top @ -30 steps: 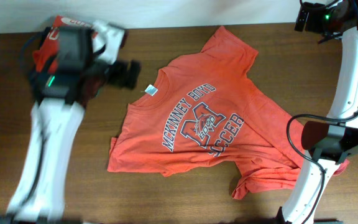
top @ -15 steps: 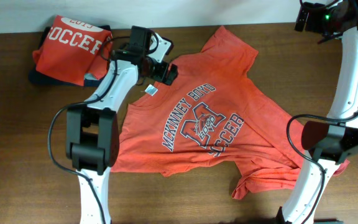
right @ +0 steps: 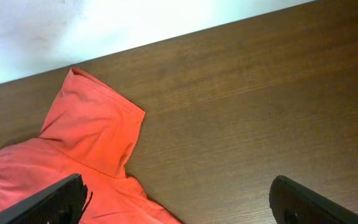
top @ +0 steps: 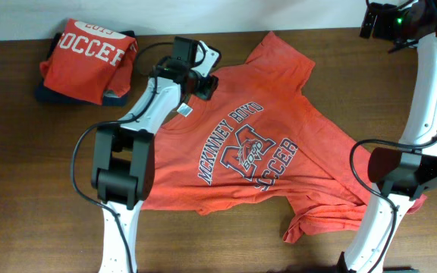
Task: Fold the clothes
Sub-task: 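Grasp the t-shirt's upper left shoulder with the left gripper and pull left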
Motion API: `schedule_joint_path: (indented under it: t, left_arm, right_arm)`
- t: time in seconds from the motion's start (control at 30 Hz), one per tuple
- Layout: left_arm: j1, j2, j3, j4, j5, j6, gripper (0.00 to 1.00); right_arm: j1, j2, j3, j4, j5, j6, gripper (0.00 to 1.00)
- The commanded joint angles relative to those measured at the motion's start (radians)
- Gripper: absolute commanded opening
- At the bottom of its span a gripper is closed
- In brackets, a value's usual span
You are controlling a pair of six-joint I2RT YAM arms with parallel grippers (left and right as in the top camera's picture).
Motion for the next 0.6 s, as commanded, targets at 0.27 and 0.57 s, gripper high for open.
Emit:
schedule_joint_path:
  t: [0.27,0.57]
  left_arm:
    - [0.002,0.091,0.014,0.039,-0.059,0.010,0.54]
    - [0.003,0.096,0.014,0.035,-0.187,0.010,0.00]
  right_arm:
    - [-0.004,0.006,-0.005,0.000,0.004,0.004,0.99]
    - [-0.004,0.006,-0.005,0.000,0.004,0.004,0.99]
